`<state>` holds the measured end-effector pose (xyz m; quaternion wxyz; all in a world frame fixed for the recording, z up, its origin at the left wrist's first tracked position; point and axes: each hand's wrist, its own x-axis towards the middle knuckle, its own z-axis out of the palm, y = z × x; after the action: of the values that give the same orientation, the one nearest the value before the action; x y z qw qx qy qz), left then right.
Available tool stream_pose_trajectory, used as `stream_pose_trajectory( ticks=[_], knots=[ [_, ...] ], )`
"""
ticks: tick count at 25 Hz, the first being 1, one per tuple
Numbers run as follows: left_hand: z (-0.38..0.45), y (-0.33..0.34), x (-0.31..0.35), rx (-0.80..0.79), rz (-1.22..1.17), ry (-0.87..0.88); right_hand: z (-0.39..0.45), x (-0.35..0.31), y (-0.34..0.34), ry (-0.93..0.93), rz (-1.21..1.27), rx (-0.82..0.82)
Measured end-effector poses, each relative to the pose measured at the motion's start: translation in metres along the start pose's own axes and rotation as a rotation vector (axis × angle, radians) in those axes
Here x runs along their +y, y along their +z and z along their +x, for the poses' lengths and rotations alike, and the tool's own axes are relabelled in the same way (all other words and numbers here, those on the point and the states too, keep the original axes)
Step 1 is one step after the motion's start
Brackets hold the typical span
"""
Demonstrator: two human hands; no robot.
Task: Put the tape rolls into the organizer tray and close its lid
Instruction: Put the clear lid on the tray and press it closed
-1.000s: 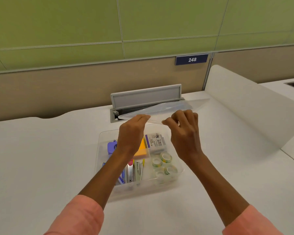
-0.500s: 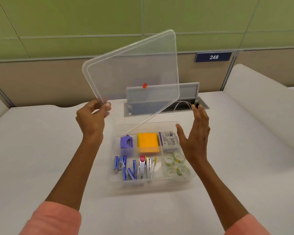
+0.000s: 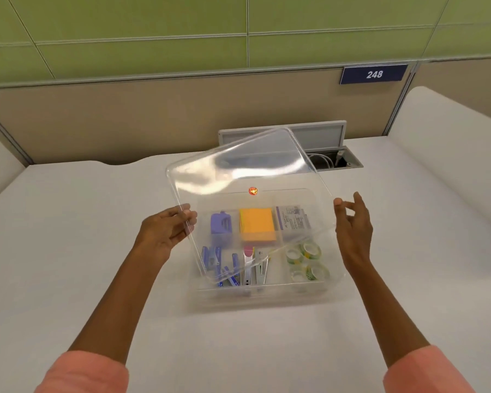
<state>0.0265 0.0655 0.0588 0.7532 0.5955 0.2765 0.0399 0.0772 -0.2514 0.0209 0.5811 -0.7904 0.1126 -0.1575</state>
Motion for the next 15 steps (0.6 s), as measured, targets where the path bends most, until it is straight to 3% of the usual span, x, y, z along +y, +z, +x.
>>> stream_pose_trajectory(
  ticks=[3,6,10,15],
  knots=[
    [0.004,-0.001,-0.016,0.028,0.035,-0.020,-0.004,0.012,-0.005,-0.019,-0.096,-0.050],
    [0.010,0.010,-0.030,0.164,0.110,0.002,-0.015,0.025,-0.006,-0.020,-0.225,-0.040],
    [0.016,0.025,-0.045,0.248,0.368,0.134,-0.026,0.034,-0.003,0.046,-0.313,-0.035],
    [0.020,0.028,-0.054,0.321,0.372,0.157,-0.032,0.035,-0.002,0.024,-0.333,-0.073]
  ],
)
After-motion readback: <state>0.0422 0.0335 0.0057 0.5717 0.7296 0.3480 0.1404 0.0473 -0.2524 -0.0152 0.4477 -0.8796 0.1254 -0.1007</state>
